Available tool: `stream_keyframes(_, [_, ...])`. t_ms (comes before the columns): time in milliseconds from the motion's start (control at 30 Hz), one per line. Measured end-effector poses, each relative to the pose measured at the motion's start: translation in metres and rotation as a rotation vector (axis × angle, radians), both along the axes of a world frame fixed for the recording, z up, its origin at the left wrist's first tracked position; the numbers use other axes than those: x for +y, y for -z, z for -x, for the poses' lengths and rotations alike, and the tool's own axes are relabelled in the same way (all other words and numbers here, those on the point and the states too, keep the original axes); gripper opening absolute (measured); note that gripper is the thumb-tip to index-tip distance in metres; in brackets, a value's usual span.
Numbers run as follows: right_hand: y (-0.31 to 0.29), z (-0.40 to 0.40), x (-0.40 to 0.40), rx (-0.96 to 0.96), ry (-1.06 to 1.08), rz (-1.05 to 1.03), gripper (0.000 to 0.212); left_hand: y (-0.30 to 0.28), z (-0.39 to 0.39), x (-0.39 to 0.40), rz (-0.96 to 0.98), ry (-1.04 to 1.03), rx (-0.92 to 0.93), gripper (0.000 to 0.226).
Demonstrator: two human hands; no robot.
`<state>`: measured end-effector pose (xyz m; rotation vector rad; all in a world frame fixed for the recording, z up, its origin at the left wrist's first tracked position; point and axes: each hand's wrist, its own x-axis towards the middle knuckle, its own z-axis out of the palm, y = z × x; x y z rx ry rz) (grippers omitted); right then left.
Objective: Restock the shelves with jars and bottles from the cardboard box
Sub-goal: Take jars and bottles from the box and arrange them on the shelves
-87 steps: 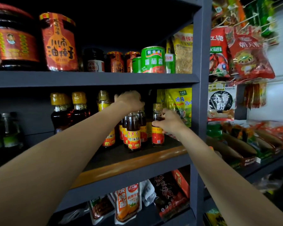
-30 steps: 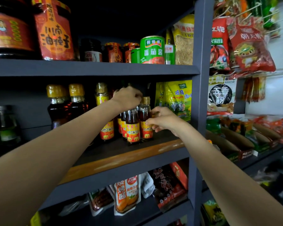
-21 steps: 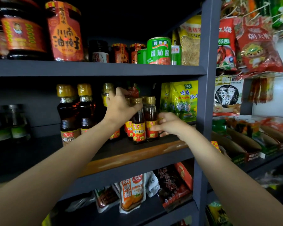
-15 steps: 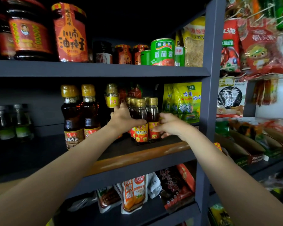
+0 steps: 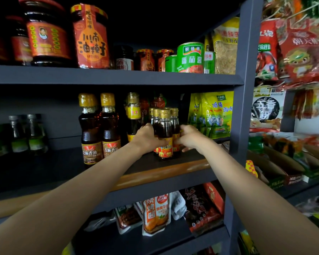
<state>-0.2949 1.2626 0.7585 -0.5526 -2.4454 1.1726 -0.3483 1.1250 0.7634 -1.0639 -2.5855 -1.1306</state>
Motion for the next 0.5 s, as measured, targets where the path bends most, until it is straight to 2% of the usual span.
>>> stream_keyframes(233, [-0.001,0.003,-0.004,-0.006,0.035,0.009,0.055,-0.001,-0.001,-0.003,0.031,0.003,-0.006,0.061])
stream_keyframes(300, [-0.001,-0.002,-0.003,0.048,0.106,-0.023,0.052,0.001,-0.004,-0.007,-0.001,0.004,0.012,0.063])
stream_keyframes(367, [0.000,-0.013,-0.007,0.219,0.259,-0.147,0.042,0.004,-0.008,-0.014,-0.060,-0.006,0.082,0.062])
stream_keyframes(433, [0.002,-0.027,-0.028,0.501,0.377,-0.238,0.027,0.006,-0.013,-0.023,-0.160,-0.021,0.180,0.053])
stream_keyframes(500, [0.004,-0.036,-0.063,0.787,0.363,-0.270,0.018,0.006,-0.021,-0.035,-0.303,-0.039,0.258,0.040])
